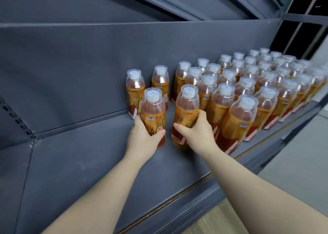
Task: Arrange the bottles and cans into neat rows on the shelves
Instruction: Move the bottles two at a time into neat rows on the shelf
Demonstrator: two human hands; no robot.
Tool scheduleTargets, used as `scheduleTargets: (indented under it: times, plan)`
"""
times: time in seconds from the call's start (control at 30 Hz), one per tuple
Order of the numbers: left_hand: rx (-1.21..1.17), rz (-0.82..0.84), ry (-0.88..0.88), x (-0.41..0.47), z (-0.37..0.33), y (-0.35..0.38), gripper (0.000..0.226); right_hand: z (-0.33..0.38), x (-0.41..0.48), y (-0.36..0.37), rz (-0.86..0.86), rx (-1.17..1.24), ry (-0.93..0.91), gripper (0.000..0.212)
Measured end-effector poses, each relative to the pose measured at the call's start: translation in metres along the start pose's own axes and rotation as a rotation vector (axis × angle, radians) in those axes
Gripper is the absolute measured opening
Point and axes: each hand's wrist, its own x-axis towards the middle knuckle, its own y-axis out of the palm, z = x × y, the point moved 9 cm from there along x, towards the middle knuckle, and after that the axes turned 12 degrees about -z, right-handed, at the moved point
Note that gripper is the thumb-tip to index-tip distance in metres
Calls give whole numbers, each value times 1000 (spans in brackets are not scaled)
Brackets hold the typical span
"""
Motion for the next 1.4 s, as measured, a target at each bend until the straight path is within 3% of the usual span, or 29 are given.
scheduleTargets:
  times: [0.43, 0.83, 1.07, 1.4]
  plan:
    - [-33, -157, -112, 35, 6, 12, 74, 5, 69, 56, 150, 88, -61, 74]
    - [2, -94, -118, 38, 16, 13, 81, -7, 76, 77, 197, 68, -63, 88]
    - [132, -161, -77, 42, 18, 10, 74, -9, 74, 81, 223, -2, -94, 73]
    - [96, -165, -116, 57, 20, 15, 68, -7, 83, 92, 197, -5, -81, 75]
